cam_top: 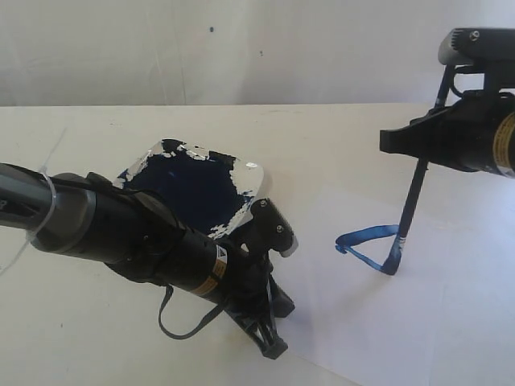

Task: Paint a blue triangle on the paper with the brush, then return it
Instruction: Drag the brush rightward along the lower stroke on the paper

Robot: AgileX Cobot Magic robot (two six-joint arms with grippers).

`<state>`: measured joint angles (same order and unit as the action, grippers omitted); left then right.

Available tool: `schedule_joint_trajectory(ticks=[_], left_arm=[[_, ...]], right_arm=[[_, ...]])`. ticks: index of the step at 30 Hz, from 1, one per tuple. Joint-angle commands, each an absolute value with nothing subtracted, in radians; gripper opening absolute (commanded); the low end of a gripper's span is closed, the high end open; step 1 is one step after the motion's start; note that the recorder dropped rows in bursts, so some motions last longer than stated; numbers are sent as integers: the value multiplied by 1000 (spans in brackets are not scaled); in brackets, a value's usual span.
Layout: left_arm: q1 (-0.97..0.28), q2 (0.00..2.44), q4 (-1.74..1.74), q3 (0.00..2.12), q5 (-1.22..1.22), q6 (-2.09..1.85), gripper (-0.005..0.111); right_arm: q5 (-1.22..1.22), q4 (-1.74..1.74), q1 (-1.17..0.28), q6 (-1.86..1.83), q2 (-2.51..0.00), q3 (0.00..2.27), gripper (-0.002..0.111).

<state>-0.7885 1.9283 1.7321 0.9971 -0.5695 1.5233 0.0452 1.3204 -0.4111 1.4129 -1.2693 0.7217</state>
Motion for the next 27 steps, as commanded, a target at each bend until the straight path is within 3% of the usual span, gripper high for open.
schedule_joint_trajectory(ticks=[1,19,27], left_arm=[[-793,1927,1744,1001,-574,1521,0],[-793,1927,1744,1001,-575,1521,0],[-793,1927,1744,1001,-575,1521,0]], right_arm=[[100,1307,-410,1415,-1228,693,0],[194,1289,-410,1410,-1146,661,0],[70,1311,-410,1409,-1146,690,0]])
